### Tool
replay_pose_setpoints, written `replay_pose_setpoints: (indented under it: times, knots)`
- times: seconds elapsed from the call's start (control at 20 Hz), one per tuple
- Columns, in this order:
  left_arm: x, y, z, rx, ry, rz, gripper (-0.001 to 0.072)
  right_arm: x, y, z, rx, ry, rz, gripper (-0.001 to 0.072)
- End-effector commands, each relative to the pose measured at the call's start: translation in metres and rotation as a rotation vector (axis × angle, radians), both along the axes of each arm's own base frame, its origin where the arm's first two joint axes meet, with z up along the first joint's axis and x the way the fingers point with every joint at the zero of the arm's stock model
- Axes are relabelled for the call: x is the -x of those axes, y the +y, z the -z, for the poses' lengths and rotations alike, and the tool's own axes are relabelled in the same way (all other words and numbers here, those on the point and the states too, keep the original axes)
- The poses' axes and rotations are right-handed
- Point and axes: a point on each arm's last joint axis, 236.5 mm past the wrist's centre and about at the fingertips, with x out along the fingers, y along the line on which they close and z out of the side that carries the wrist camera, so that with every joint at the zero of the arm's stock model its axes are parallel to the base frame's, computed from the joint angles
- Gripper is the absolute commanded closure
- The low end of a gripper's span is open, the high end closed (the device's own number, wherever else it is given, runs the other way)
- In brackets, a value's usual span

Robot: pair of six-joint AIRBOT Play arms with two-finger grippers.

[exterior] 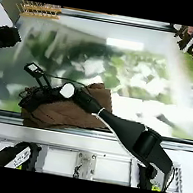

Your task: Fold the clothes and pants, and hang the long-sleeved shirts on hangers.

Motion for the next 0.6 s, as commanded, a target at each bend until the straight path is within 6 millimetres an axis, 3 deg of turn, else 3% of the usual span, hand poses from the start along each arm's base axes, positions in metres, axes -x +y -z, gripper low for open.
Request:
replay_pose_setpoints:
  times: [0.0, 0.1, 0.25, 0.3, 0.35, 0.4, 0.45, 0.5, 0.55]
  knots:
    - [0.004, -0.001, 0.005, 0.002, 0.026, 0.005, 0.0703, -0.014, -0.037, 0.005, 0.096, 0.024, -0.068, 0.0249]
    - [0.007, -0.003, 0.007, 0.008, 0.032, 0.009, 0.0702, -0.027, -0.052, 0.012, 0.132, 0.067, -0.058, 0.0248]
    - [0.012, -0.006, 0.017, 0.005, 0.039, 0.01, 0.0702, 0.001, -0.047, 0.018, 0.153, 0.074, -0.133, 0.0235]
    - [0.016, -0.003, 0.021, 0.008, 0.048, 0.002, 0.0702, 0.01, -0.043, 0.018, 0.149, 0.054, -0.157, 0.0179]
    - [0.021, 0.001, 0.026, 0.01, 0.061, -0.009, 0.0702, 0.016, -0.041, 0.018, 0.147, 0.047, -0.168, 0.0007]
    - [0.027, 0.006, 0.034, 0.014, 0.085, -0.024, 0.0702, 0.019, -0.04, 0.018, 0.148, 0.048, -0.173, -0.0008]
    - [0.038, 0.013, 0.048, 0.024, 0.136, -0.044, 0.0633, 0.019, -0.04, 0.018, 0.148, 0.049, -0.173, -0.0008]
    - [0.051, 0.02, 0.065, 0.042, 0.204, -0.065, 0.0362, 0.017, -0.04, 0.018, 0.147, 0.049, -0.17, -0.0008]
    - [0.07, 0.03, 0.088, 0.087, 0.295, -0.115, 0.018, 0.017, -0.04, 0.018, 0.148, 0.049, -0.17, -0.0008]
